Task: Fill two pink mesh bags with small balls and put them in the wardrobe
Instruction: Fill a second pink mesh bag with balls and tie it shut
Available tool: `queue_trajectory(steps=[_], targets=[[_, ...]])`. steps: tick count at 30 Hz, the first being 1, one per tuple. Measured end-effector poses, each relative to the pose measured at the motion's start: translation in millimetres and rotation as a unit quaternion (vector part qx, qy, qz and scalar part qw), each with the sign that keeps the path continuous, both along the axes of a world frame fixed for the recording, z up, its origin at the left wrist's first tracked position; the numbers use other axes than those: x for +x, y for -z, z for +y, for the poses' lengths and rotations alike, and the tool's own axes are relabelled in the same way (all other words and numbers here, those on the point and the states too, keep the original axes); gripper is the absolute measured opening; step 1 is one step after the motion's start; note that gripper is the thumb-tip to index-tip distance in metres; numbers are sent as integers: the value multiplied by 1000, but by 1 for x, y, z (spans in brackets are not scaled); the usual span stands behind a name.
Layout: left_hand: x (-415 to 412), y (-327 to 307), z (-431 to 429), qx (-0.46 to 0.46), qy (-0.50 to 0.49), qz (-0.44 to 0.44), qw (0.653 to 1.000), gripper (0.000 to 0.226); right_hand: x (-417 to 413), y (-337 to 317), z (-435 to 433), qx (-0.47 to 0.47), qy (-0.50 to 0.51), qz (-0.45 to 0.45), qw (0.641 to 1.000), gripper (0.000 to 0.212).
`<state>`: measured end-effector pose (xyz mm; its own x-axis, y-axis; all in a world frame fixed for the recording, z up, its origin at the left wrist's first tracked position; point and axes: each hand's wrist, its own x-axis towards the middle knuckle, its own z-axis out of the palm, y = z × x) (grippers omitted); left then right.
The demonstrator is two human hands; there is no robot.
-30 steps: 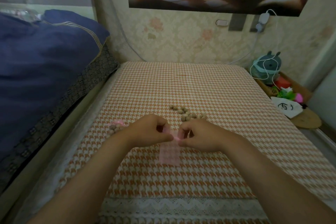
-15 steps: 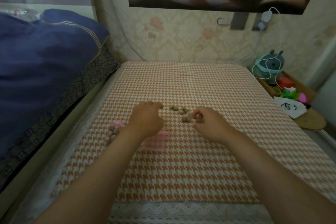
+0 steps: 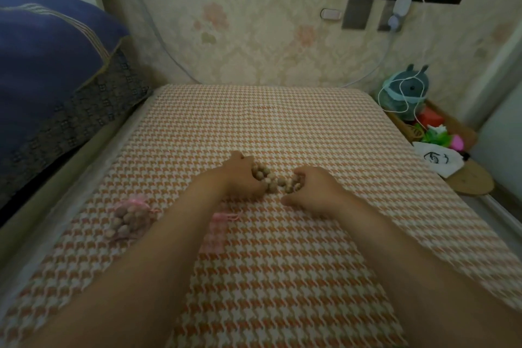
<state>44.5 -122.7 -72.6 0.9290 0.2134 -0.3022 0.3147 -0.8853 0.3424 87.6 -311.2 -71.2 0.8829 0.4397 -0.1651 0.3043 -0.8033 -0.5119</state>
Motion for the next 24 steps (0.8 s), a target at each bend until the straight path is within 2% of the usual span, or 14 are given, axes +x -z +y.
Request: queue_trajectory(steps=[3,9,13,15,20,24], targets=[[5,3,-4,-15,44,-9,999,78,7,0,6,20,-16,33,999,88],[9,6,-14,-19,85,-48,995,73,9,-5,13,19,-52,32,998,72],[4,7,-22,-45,103,-77,991,23,1,-3,12,12,-65,18,998,35],[-4,7,-28,-51,100,-85,990,11,-6,-2,10,15,-58,10,998,25],[-28,15,-45,-66,97,-113,987,11,-26,1,2,34,-54,20,998,15],[-49,12,-49,-62,97,-96,989,20,-44,-3,-10,29,-78,17,996,20]])
